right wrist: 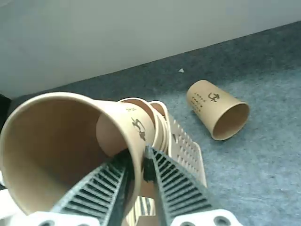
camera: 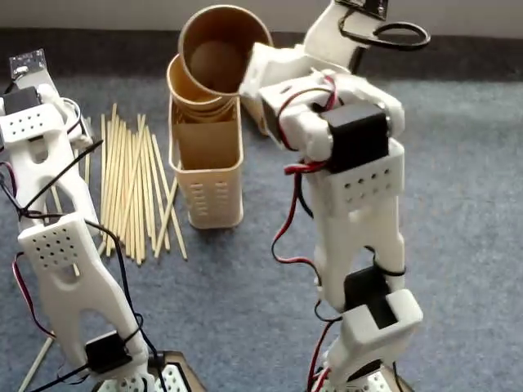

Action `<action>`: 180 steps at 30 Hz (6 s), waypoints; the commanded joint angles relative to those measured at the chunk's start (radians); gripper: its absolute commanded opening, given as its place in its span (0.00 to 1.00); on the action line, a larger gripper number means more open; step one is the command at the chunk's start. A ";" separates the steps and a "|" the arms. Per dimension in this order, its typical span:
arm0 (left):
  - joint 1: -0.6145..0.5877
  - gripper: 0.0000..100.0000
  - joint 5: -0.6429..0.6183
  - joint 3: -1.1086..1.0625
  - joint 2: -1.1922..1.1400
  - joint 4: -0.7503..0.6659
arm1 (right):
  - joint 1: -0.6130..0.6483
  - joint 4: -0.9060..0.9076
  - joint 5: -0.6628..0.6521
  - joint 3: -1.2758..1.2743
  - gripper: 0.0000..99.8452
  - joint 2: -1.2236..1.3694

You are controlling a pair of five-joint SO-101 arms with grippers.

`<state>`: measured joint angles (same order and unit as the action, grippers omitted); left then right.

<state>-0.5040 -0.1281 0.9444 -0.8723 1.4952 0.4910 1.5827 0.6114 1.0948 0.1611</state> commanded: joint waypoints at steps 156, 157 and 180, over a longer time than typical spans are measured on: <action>0.077 0.17 0.272 -0.113 0.341 0.250 | -0.472 -2.028 -1.786 -1.842 0.24 -0.007; 0.077 0.17 0.272 -0.113 0.331 0.238 | -0.467 -2.035 -1.809 -1.817 0.24 0.010; 0.085 0.17 0.267 -0.113 0.277 0.215 | -0.275 -2.192 -2.153 -1.870 0.15 0.033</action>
<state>-0.4150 0.1373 0.8201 -0.6084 1.7208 0.1903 -0.5792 -1.5275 -0.8508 0.1826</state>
